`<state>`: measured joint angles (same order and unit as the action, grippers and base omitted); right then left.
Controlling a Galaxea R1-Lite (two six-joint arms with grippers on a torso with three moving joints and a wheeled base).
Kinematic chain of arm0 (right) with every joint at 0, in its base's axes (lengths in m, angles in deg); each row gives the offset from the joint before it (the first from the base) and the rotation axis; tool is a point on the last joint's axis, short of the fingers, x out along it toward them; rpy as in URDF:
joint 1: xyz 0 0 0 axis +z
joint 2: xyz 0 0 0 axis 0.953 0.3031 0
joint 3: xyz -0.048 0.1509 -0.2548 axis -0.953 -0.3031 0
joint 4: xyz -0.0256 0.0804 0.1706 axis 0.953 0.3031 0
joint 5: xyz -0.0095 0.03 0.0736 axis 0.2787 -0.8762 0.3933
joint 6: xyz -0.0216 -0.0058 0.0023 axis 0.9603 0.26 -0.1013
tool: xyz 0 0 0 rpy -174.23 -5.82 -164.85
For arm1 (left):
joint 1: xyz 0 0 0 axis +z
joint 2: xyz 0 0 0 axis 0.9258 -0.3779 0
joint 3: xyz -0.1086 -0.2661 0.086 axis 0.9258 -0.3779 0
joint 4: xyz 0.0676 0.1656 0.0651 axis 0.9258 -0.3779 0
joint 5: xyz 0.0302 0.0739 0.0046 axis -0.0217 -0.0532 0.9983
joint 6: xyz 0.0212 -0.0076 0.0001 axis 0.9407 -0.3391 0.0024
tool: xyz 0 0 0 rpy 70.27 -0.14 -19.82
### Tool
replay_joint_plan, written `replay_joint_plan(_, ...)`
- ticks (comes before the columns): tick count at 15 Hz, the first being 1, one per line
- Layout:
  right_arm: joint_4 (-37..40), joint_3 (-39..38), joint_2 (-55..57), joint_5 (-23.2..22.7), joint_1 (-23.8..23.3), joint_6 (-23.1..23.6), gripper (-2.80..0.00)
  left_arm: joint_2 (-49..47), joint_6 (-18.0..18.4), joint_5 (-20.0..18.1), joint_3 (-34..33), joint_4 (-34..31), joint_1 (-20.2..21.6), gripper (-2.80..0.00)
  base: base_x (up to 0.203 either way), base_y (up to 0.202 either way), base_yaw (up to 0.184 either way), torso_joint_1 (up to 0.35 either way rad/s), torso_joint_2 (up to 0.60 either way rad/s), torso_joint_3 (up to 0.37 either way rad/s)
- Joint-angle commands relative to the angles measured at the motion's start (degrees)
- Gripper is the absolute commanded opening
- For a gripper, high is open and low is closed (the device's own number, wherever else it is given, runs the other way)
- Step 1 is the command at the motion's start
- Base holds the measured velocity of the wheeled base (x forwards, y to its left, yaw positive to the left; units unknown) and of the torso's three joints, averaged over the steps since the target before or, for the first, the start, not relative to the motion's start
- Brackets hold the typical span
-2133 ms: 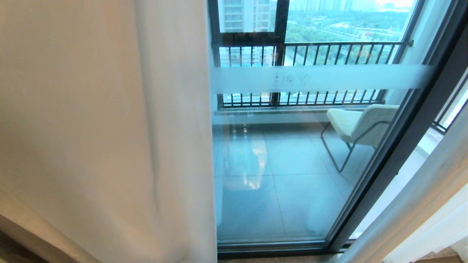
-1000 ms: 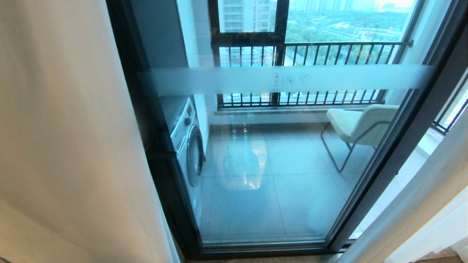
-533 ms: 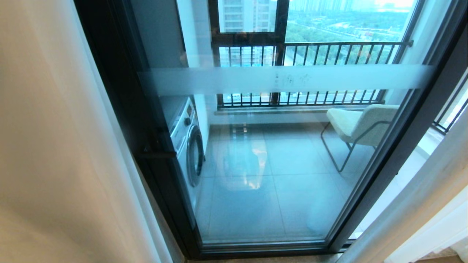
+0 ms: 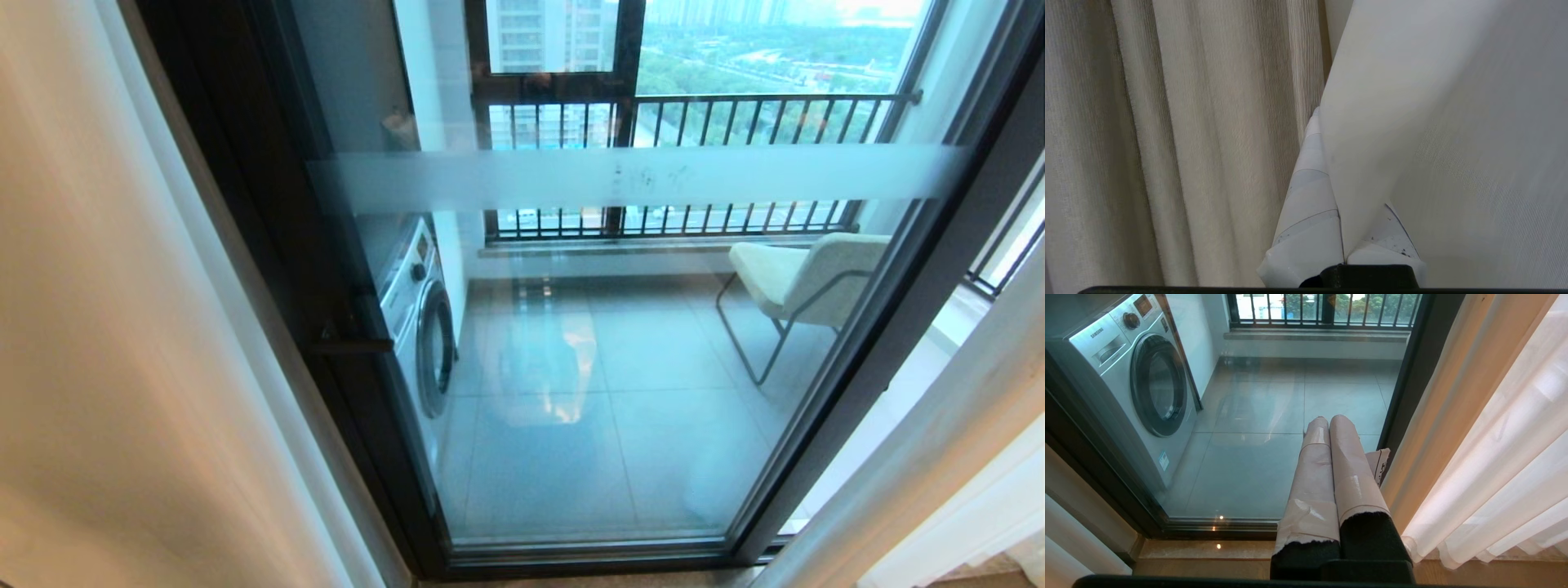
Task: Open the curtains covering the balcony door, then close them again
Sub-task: Pull the inner curtains open on both sides
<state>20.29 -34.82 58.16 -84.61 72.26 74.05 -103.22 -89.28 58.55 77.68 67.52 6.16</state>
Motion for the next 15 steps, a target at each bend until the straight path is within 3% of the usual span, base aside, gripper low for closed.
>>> replay_joint_plan(1,0.0,0.0,0.0,0.0,0.0,0.0,-2.80,-2.5,-0.1,-0.9,0.0,2.2,0.9,-2.80,0.000,0.000,0.000,0.000,0.00,0.000)
replay_joint_plan(10,0.0,0.0,0.0,0.0,0.0,0.0,-2.80,-9.6,0.2,-2.2,-1.5,12.5,4.2,-2.80,0.000,0.000,0.000,0.000,0.00,0.000)
replay_joint_plan(15,0.0,0.0,0.0,0.0,0.0,0.0,-2.80,-8.5,0.0,-4.3,-1.3,12.6,4.1,-2.80,0.000,0.000,0.000,0.000,0.00,0.000)
